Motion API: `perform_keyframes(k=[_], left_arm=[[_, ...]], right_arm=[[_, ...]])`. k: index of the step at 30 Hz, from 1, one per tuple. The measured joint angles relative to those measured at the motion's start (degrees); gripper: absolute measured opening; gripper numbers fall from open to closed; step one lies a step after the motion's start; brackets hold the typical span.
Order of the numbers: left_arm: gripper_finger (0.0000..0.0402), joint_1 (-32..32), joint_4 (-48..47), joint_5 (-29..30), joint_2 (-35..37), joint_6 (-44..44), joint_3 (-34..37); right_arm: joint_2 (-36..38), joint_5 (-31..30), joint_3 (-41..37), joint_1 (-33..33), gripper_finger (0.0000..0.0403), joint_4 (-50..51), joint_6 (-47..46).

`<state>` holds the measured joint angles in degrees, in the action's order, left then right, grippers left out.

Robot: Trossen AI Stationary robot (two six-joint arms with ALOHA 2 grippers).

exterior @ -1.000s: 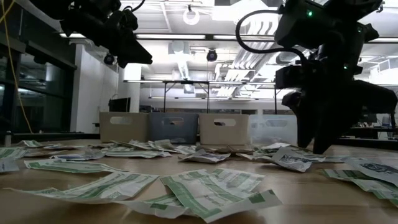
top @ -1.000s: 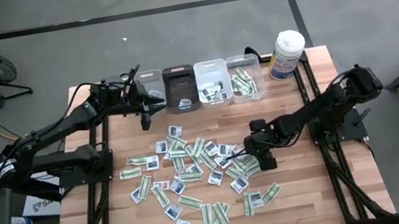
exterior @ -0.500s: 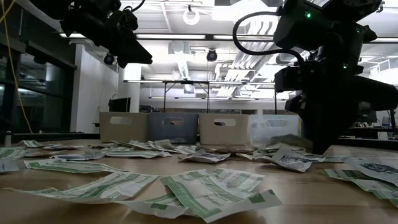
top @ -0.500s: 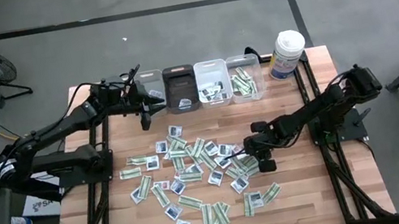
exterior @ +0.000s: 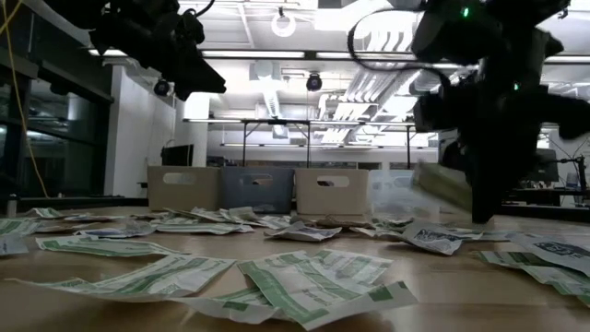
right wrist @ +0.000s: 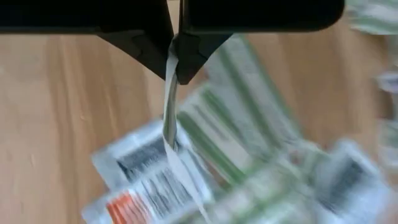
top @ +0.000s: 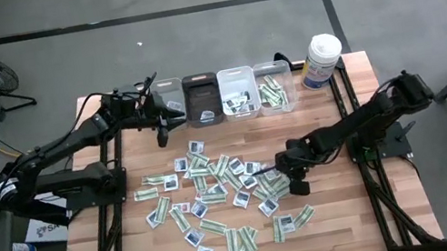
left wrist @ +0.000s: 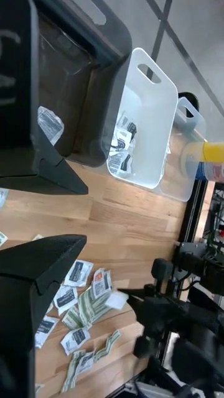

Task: Pick & Place First Aid Supplies
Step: Put the green bandage into the transparent bin

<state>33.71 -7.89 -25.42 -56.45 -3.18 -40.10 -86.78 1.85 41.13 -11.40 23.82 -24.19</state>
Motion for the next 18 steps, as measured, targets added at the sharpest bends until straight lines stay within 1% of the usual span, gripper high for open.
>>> perform_keyframes(k=[9,15,18], left_arm=[[0.0111,0.0,0.35,-1.08,0.0,0.02,0.0],[0.0111,0.0,0.75,-1.08,0.0,0.02,0.0],[0.0111,0.02,2.4,-2.83,-0.01,0.06,0.0]], right_arm=[[6.98,2.44,0.14,0.14,0.0001,0.09,-11.21],[10.62,0.0,0.19,0.53,0.0001,-0.22,-18.61],[11.94,-0.13,0.19,1.37,0.0001,-1.99,-19.38]])
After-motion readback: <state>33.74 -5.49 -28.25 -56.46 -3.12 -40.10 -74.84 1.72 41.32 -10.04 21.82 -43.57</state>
